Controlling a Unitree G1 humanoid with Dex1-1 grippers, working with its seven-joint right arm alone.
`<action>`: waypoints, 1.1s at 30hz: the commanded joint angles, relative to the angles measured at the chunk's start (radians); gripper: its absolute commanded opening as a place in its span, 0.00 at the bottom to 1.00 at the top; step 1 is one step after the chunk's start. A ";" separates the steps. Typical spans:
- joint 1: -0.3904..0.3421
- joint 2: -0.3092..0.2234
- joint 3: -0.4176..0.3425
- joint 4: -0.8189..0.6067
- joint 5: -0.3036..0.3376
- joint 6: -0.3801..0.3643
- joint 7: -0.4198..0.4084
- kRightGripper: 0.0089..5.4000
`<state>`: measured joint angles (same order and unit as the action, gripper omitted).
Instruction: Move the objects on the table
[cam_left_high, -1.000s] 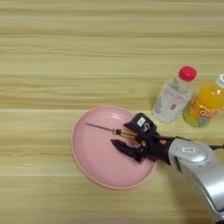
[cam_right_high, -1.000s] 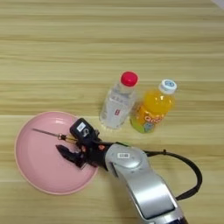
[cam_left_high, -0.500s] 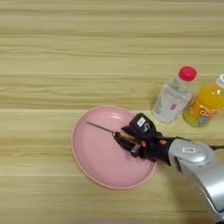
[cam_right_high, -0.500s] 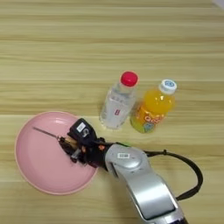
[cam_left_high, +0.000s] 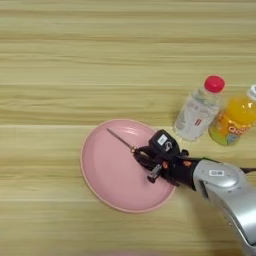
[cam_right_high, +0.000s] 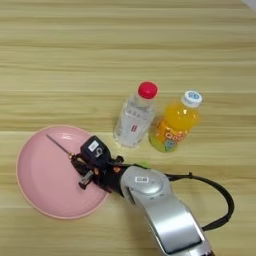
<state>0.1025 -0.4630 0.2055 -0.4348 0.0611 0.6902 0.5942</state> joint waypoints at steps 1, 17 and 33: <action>-0.016 -0.014 -0.018 -0.025 -0.003 -0.010 -0.023 0.16; -0.009 0.004 -0.036 -0.065 0.012 0.009 -0.039 0.16; 0.024 0.015 -0.131 -0.202 0.063 0.063 -0.065 0.16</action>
<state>0.1527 -0.4337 0.1151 -0.5806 0.1097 0.7780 0.5518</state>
